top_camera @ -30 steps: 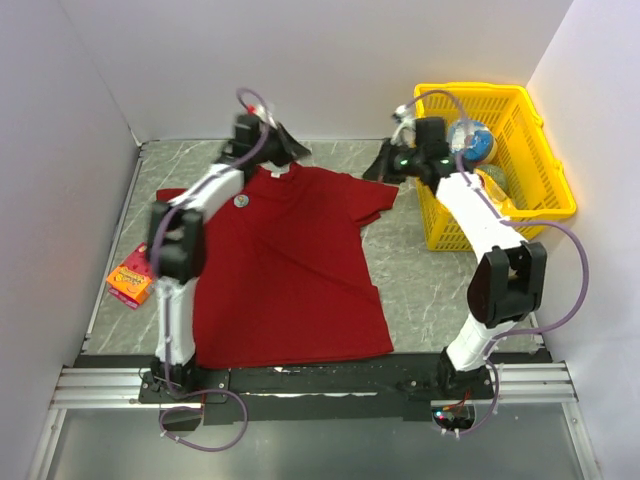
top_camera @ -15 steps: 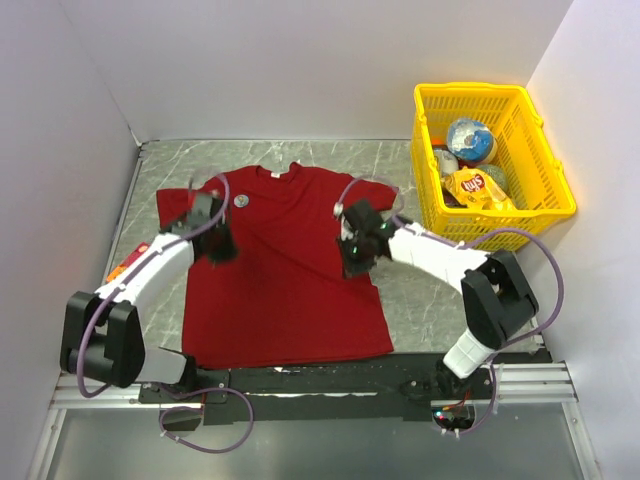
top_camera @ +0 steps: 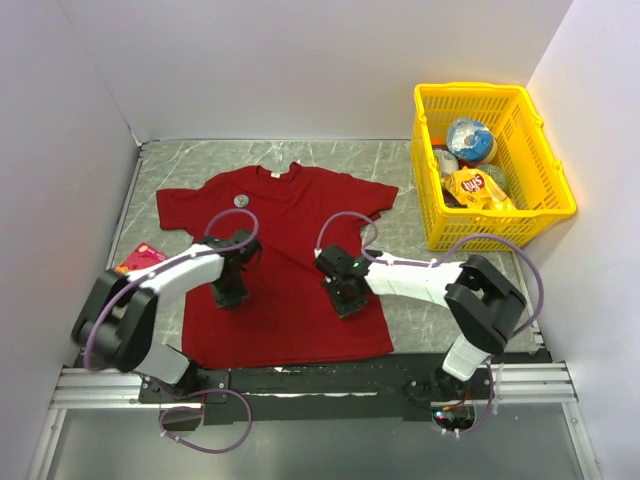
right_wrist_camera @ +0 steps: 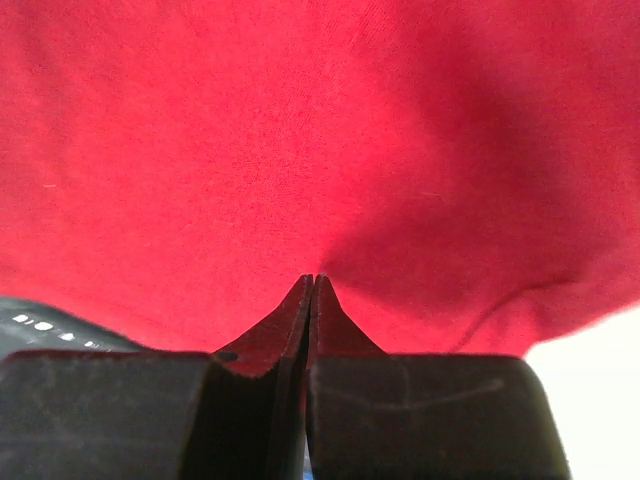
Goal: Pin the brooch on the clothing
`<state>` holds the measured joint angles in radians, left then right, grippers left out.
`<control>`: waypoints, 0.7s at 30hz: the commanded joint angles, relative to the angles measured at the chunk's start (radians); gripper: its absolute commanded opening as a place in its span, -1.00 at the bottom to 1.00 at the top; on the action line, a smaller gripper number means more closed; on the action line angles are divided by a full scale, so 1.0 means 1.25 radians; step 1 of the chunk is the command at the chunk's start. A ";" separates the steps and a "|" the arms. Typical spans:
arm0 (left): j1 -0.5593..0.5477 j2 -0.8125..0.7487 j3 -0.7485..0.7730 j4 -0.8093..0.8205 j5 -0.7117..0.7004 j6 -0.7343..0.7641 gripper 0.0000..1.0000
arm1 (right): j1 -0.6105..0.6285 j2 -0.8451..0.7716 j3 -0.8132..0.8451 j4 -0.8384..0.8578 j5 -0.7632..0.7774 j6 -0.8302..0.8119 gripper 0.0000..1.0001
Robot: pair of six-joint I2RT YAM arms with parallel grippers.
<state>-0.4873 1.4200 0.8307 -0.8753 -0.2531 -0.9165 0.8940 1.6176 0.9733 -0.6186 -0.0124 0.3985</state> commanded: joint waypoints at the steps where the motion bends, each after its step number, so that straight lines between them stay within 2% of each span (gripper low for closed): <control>1: -0.043 0.034 -0.020 -0.020 -0.009 -0.075 -0.98 | 0.027 0.030 -0.031 0.011 0.039 0.049 -1.00; 5: -0.070 0.014 -0.057 0.001 0.000 -0.127 -0.98 | 0.036 0.051 -0.048 0.025 0.023 0.058 -1.00; 11: -0.118 0.040 -0.085 -0.037 -0.007 -0.188 -0.98 | 0.070 0.062 -0.062 0.020 0.015 0.057 -1.00; 21: -0.155 -0.011 -0.125 -0.063 0.014 -0.234 -0.98 | 0.106 0.036 -0.113 0.004 -0.034 0.062 -1.00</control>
<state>-0.6689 1.4132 0.7212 -0.9005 -0.3031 -1.1526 0.9787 1.6310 0.9192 -0.5690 0.0437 0.4450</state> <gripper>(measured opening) 0.016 0.006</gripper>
